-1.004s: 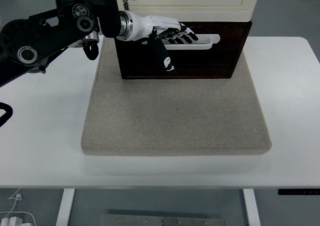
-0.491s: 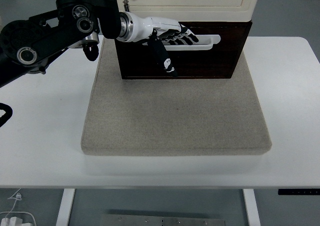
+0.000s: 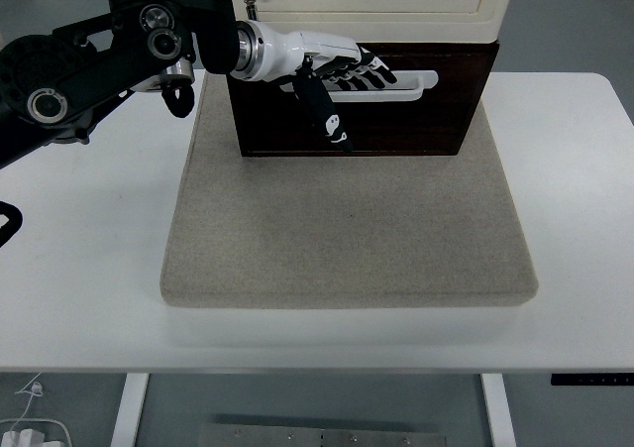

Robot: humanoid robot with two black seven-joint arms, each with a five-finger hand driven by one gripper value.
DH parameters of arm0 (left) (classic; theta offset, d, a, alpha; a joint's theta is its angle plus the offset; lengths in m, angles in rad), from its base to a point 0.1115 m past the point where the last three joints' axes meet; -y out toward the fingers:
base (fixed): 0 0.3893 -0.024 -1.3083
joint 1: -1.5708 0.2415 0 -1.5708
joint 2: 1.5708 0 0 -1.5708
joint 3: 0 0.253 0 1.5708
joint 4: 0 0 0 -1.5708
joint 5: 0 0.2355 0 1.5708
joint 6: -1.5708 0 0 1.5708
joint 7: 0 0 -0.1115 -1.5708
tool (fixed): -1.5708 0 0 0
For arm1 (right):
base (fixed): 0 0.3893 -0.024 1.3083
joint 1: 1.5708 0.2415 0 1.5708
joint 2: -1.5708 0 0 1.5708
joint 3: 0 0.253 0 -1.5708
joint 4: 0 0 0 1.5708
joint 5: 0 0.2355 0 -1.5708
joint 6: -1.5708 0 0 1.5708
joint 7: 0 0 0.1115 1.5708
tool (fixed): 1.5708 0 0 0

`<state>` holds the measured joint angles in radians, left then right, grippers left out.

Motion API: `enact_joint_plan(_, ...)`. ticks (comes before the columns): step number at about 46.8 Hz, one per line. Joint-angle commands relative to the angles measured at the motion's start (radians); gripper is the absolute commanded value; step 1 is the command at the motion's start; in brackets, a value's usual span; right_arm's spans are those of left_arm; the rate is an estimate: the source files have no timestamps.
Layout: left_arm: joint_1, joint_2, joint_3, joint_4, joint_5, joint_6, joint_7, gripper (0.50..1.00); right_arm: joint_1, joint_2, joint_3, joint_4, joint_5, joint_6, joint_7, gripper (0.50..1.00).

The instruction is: Open the drawer under the combination cabinet

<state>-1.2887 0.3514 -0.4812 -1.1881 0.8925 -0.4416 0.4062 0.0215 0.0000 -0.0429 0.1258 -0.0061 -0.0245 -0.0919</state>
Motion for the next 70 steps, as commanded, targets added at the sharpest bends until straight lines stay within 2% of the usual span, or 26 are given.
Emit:
enact_joint_plan(1, 0.002, 0.003, -0.002, -0.007, -0.001, -0.005, 0.000, 1.000, 0.000, 0.000, 0.000, 0.000, 0.000, 0.000, 0.000, 0.928)
enact_joint_plan(33, 0.000, 0.009, -0.007, -0.016, -0.027, -0.046, 0.000, 1.000, 0.000, 0.000, 0.000, 0.000, 0.000, 0.000, 0.000, 0.928)
enact_joint_plan(70, -0.001, 0.052, 0.000, -0.074, -0.066, -0.061, 0.000, 1.000, 0.000, 0.000, 0.000, 0.000, 0.000, 0.000, 0.000, 0.928)
